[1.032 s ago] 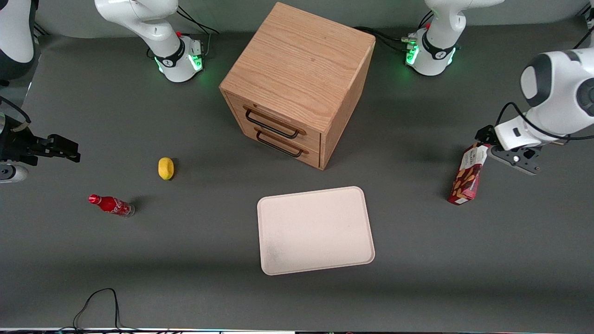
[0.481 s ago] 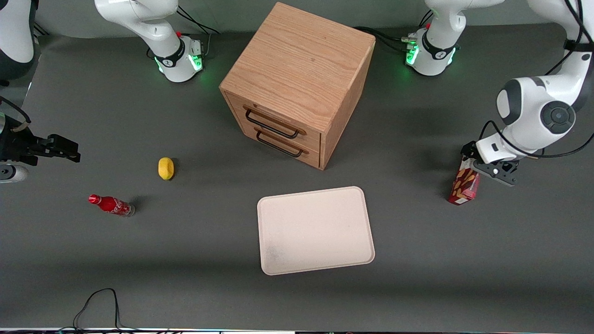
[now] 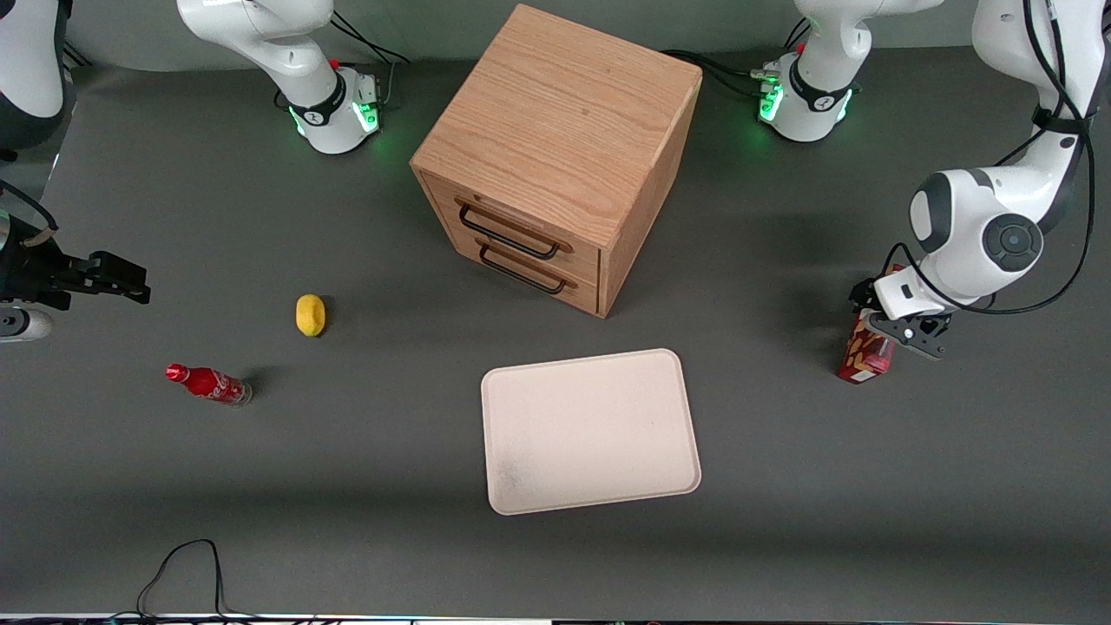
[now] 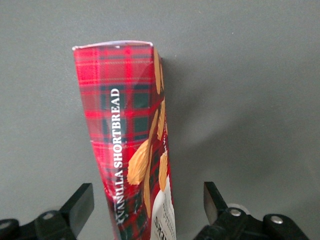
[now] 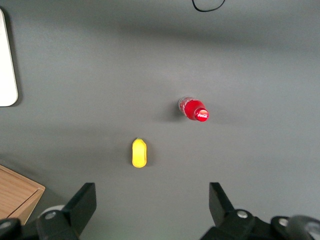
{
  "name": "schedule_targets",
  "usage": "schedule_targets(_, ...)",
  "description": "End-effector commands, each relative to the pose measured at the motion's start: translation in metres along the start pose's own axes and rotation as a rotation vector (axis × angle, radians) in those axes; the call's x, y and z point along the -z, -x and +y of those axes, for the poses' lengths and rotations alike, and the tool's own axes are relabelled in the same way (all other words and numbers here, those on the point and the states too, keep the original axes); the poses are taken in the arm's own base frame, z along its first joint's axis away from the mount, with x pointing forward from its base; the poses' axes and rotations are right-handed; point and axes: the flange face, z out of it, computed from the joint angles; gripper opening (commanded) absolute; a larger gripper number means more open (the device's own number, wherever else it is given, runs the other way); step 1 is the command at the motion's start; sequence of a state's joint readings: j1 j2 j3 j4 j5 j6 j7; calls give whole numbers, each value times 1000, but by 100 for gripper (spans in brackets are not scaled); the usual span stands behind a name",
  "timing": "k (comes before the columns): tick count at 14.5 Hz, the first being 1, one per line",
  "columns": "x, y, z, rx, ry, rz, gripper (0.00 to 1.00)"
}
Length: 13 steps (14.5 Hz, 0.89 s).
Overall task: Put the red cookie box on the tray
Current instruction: 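Close the left gripper on the cookie box's end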
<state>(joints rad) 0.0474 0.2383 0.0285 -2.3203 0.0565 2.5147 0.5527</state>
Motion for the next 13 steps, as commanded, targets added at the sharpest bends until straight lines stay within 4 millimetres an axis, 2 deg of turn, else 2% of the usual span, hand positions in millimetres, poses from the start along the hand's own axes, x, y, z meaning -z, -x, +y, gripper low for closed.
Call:
schedule_targets(1, 3, -2, -1, -6, -1, 15, 98)
schedule_targets(5, 3, -2, -1, -6, -1, 13, 98)
schedule_targets(6, 2, -2, 0, -6, 2, 11, 91)
schedule_targets(7, 2, -1, -1, -9, 1, 11, 41)
schedule_targets(8, 4, -2, 0, 0, 4, 9, 0)
schedule_targets(13, 5, -4, -1, -2, 2, 13, 0)
